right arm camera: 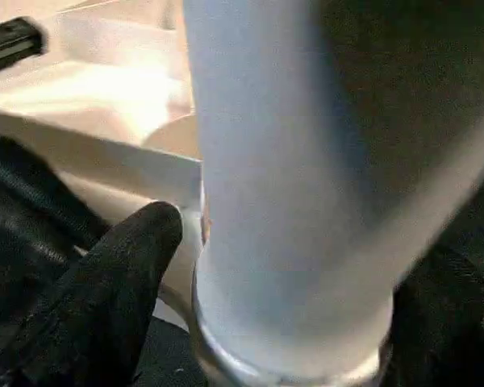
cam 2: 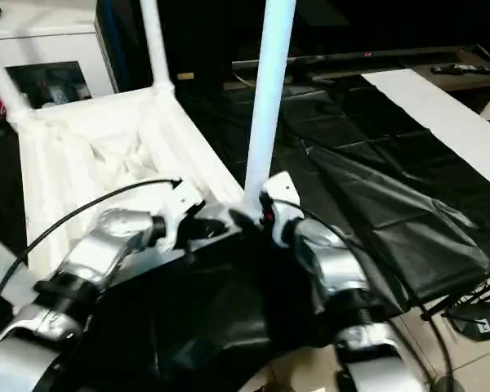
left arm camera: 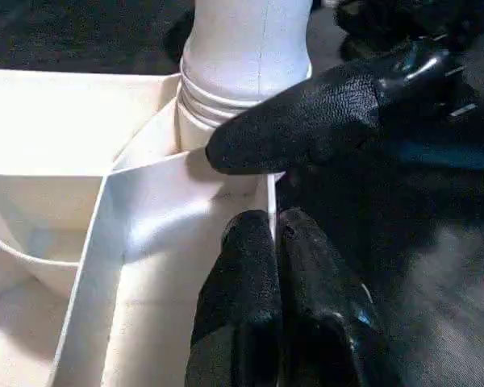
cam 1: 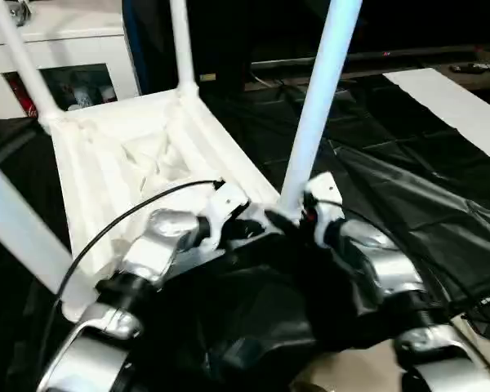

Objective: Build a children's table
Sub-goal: Rotate leg to tighten

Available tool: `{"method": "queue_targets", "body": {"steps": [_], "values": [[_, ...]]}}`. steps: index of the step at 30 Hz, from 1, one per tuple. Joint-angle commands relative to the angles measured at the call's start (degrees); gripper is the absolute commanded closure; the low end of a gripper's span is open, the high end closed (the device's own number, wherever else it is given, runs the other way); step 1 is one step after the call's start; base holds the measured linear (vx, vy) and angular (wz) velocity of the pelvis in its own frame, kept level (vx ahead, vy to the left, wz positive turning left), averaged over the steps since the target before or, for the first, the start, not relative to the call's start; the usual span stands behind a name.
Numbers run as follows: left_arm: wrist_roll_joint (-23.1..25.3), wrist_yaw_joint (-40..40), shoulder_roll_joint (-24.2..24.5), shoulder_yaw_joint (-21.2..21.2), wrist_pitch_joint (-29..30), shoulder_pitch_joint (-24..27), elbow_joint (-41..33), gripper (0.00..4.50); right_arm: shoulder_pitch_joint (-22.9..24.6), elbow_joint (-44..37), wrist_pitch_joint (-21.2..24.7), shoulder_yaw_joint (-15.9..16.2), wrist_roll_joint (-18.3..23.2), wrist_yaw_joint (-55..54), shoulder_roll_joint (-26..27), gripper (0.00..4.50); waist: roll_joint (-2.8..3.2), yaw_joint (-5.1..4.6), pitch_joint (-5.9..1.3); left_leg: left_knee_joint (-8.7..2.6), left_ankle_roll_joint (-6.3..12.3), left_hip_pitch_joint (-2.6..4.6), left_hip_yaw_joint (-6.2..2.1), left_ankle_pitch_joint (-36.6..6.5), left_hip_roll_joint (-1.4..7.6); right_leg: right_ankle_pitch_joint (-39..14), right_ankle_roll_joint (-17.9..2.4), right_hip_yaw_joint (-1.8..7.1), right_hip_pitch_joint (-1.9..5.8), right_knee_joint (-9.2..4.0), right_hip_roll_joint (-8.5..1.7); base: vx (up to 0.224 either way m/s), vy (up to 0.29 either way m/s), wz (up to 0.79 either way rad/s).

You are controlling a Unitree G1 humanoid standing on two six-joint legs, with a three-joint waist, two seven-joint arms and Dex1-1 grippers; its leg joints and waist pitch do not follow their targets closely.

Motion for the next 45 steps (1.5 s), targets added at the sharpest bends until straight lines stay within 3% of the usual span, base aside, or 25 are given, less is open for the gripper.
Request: {"method": "queue_targets", "body": {"steps": [1, 7, 14, 18, 23, 24, 29, 35, 37, 40, 41, 42, 45], "values": [[-3.1, -4.9, -1.0, -1.9, -2.3, 0.2, -3.7, 4.5, 1.3, -2.3, 0.2, 3.8, 0.8, 6.6, -0.4, 0.6, -0.15, 0.34, -3.57, -4.61, 4.29, 1.28, -2.69, -9.3, 5.0, -6.5, -15.1, 2.65, 2.39, -3.89, -4.05, 0.0, 0.0, 0.0], [-4.8, -10.8, 1.7, -2.3, -1.1, 1.4, -6.3, 4.5, 3.1, -6.5, 0.9, 5.7, 2.3, 15.6, -5.0, 0.6, -0.07, 0.88, -3.36, -4.9, 3.35, 1.53, -2.69, -11.0, 5.1, -8.5, -14.9, 2.66, 2.23, -4.06, -3.92, 0.0, 0.0, 0.0], [-5.9, -15.8, 4.8, -3.1, 0.7, 2.7, -9.1, 4.5, 4.3, -9.2, 1.9, 6.2, 4.0, 21.0, -7.4, 0.6, 0.06, 1.39, -3.4, -4.85, 3.53, 1.6, -2.52, -10.0, 5.17, -6.8, -15.4, 2.62, 2.15, -3.75, -3.87, 0.0, 0.0, 0.0], [-5.8, -17.4, 6.1, -3.4, 1.1, 3.4, -9.9, 4.5, 4.5, -9.6, 2.4, 6.2, 3.9, 21.7, -7.7, 0.85, 0.05, 1.46, -3.4, -4.93, 2.32, 1.68, -2.56, -11.1, 5.13, -8.4, -15.1, 2.69, 2.11, -3.87, -3.9, 0.0, 0.0, 0.0], [-6.2, -18.0, 6.7, -3.5, 1.8, 3.7, -10.7, 4.5, 4.9, -10.4, 3.2, 6.5, 4.5, 22.5, -8.0, 1.28, 0.09, 1.78, -3.53, -4.81, 2.78, 1.67, -2.5, -9.0, 5.12, -5.6, -15.3, 2.65, 2.26, -3.51, -3.86, 0.0, 0.0, 0.0], [-6.2, -18.1, 6.7, -3.6, 2.1, 3.7, -10.8, 4.5, 5.1, -10.5, 3.3, 6.5, 4.6, 22.6, -7.8, 1.37, -0.12, 1.87, -3.55, -4.76, 3.0, 1.72, -2.4, -8.7, 5.09, -5.3, -15.4, 2.64, 2.2, -3.51, -3.83, 0.0, 0.0, 0.0], [-6.2, -17.6, 6.4, -3.6, 2.2, 3.9, -10.9, 4.5, 5.5, -10.3, 2.9, 6.7, 4.4, 21.5, -7.0, 1.72, -0.08, 2.13, -3.5, -4.77, 2.71, 1.7, -2.44, -9.2, 5.09, -7.0, -15.1, 2.66, 2.17, -3.6, -3.95, 0.0, 0.0, 0.0], [-5.0, -13.0, 4.2, -2.9, 1.4, 3.0, -8.8, 4.5, 5.5, -9.1, 3.2, 6.0, 3.3, 16.0, -4.6, 1.8, -0.16, 1.94, -3.41, -4.91, 1.75, 1.64, -2.57, -10.0, 5.0, -8.6, -14.4, 2.73, 2.18, -3.85, -3.96, 0.0, 0.0, 0.0], [-3.1, -6.1, 1.3, -1.9, 1.3, 0.8, -5.0, 4.5, 4.0, -4.8, 2.0, 4.8, 0.3, 6.3, -1.3, 1.8, -0.16, 1.53, -3.2, -4.98, 0.7, 1.69, -2.51, -11.5, 4.9, -11.5, -13.8, 2.82, 1.75, -4.21, -3.84, 0.0, 0.0, 0.0], [-1.0, 2.0, -1.9, -0.8, 1.5, -1.9, -0.7, 4.5, 1.3, 0.7, 3.2, 2.0, -1.2, -5.8, 2.9, 1.8, -0.26, 0.74, -3.15, -5.12, -1.36, 1.74, -2.96, -15.1, 4.75, -17.5, -12.3, 2.76, 1.84, -4.81, -4.13, 0.0, 0.0, 0.0], [-1.0, 2.0, -1.9, -0.8, 1.5, -1.9, -0.7, 4.5, 1.3, 0.7, 3.2, 2.0, -1.2, -5.8, 2.9, 1.8, -0.21, 0.45, -3.04, -5.16, -1.57, 1.61, -2.96, -15.6, 4.73, -18.3, -12.0, 2.77, 1.72, -4.9, -4.04, 0.0, 0.0, 0.0], [0.0, 6.6, -3.7, -0.2, 1.1, -3.1, 1.4, 4.5, 0.5, 1.7, 3.6, 1.4, -1.2, -9.4, 5.0, 1.8, -0.14, 0.39, -3.2, -5.1, -1.83, 2.04, -3.01, -16.6, 4.7, -19.6, -11.4, 2.75, 1.46, -5.12, -4.01, 0.0, 0.0, 0.0], [0.8, 11.6, -6.2, 0.2, 1.3, -4.5, 3.5, 4.5, -0.4, 2.9, 3.5, 1.5, -1.7, -13.5, 7.8, 1.8, -0.21, 0.29, -3.33, -5.04, -1.41, 1.86, -2.96, -15.8, 4.65, -18.3, -11.0, 2.79, 1.53, -5.17, -4.0, 0.0, 0.0, 0.0]]}}
